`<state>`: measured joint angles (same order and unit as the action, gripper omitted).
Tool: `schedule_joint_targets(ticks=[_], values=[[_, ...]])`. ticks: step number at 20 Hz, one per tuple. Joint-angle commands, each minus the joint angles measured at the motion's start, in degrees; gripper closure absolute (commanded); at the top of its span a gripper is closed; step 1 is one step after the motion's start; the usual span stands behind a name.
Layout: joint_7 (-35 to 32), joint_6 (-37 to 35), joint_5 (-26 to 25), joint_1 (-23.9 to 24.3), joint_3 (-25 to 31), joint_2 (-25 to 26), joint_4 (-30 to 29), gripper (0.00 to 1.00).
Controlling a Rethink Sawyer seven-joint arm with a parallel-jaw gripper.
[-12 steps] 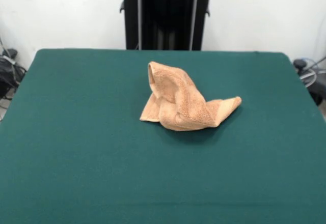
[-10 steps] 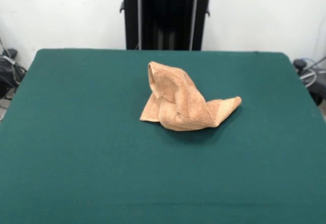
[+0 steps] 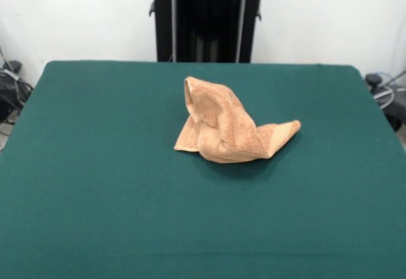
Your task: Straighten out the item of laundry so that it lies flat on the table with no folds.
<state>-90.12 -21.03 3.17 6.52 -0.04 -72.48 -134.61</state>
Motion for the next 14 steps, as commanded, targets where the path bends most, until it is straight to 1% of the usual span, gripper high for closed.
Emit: schedule_joint_targets(ticks=[1,5,11,14], values=[[-7.36,12.1,0.62,4.69,8.55,9.6,-8.25,0.0],[-7.77,15.16,-0.99,7.4,11.09,14.04,-8.74,0.0],[-9.08,19.21,-2.94,8.63,11.4,18.48,-8.43,0.0],[-9.78,21.83,-3.92,8.31,10.72,21.17,-7.62,0.0]])
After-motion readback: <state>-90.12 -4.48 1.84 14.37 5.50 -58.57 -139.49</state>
